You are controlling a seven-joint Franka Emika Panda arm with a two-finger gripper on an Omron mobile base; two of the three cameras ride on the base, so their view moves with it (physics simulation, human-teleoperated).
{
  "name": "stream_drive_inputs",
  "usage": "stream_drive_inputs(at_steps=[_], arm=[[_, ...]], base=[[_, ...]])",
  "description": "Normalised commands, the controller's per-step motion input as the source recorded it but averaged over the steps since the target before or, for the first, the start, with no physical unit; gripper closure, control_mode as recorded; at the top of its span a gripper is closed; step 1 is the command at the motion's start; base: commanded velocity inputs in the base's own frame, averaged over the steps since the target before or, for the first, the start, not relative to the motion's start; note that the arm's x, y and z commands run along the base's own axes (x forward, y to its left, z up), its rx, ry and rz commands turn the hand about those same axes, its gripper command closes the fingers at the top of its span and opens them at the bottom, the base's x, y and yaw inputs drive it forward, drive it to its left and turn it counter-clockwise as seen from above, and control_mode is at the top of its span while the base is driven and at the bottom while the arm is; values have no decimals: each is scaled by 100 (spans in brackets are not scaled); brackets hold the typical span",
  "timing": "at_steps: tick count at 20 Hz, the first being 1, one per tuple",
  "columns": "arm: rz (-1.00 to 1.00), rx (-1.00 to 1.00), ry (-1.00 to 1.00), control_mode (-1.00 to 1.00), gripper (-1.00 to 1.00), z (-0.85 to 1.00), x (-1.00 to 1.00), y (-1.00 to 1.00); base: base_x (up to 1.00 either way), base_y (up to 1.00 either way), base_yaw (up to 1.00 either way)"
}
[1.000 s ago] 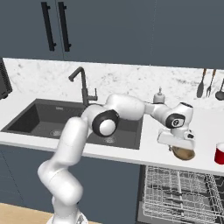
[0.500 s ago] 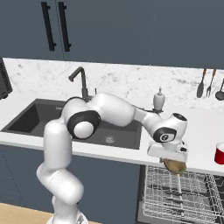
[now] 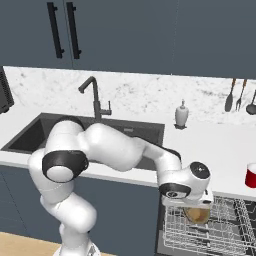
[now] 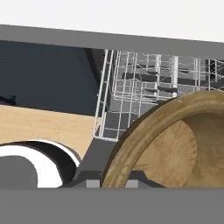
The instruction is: Pick up the cup and bowl from the counter, place them in the dishwasher, and close the dishwasher door.
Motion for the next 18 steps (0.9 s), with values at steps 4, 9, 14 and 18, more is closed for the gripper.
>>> stream_drive_inputs(at_steps=[4,9,14,18], arm=[[0,2,-20,-100,100,0,-19,-36],[0,0,-3,-100,100,0,1,-35],[0,1,0,-100,100,0,3,-39],[0,0,0,-100,100,-2,0,-16]], base=[[0,0,0],[0,0,0],[0,0,0],[0,0,0]])
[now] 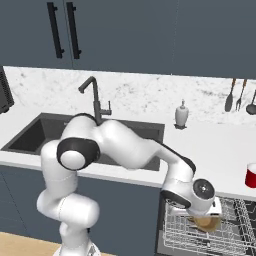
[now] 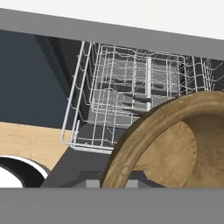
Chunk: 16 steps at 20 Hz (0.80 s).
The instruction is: Pick up the cup and bowl from the counter, place them in the dishwasher, and close the dishwasher door.
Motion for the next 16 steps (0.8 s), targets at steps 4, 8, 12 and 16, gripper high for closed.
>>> stream_drive_inputs(at_steps=[4,8,12,16], arm=[[0,0,0,-100,100,-31,0,-4],[0,0,0,-100,100,-44,0,0],[0,0,-1,-100,100,-18,0,-1],[0,6,-3,-100,100,0,0,-19]], base=[[0,0,0],[0,0,0],[0,0,0],[0,0,0]])
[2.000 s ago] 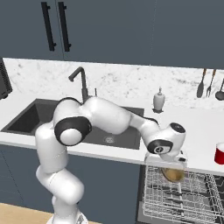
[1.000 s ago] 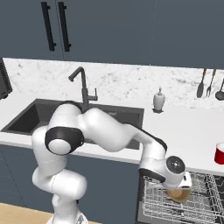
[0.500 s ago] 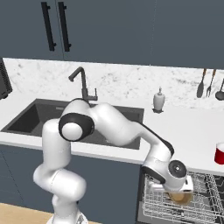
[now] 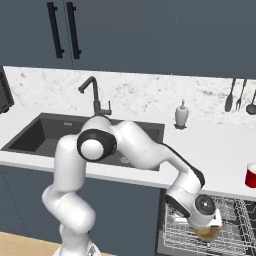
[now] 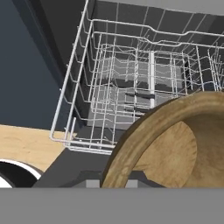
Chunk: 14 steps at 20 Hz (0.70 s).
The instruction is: Pick up the cup and bowl from the counter, place them in the dishwasher, and close the dishwasher door.
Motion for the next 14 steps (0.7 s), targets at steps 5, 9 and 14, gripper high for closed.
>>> stream_drive_inputs(at_steps=[5,9,14], arm=[[0,7,0,-100,100,0,7,-24],[1,0,0,-100,100,0,27,-2],[1,0,0,-100,100,-7,19,0]], base=[[0,0,0],[0,0,0],[0,0,0]])
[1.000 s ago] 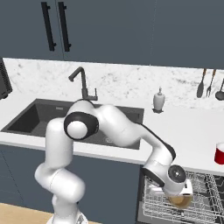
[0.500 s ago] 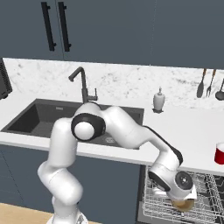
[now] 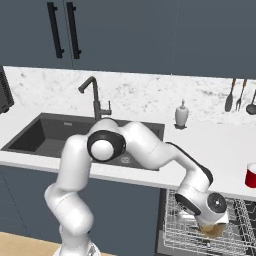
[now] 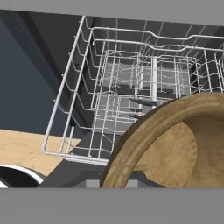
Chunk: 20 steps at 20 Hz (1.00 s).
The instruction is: Pick up the cup and bowl from the counter, place them in the dishwasher, and close the dishwasher door.
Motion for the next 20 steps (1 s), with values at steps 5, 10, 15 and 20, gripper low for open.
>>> stream_drive_inputs(at_steps=[5,10,15,20], arm=[[2,0,0,-100,100,-42,1,0],[1,0,0,-100,100,-49,0,0],[0,0,-1,-100,100,-23,0,0],[0,3,-9,-100,100,10,5,-1]], base=[[0,0,0],[0,0,0],[0,0,0],[0,0,0]])
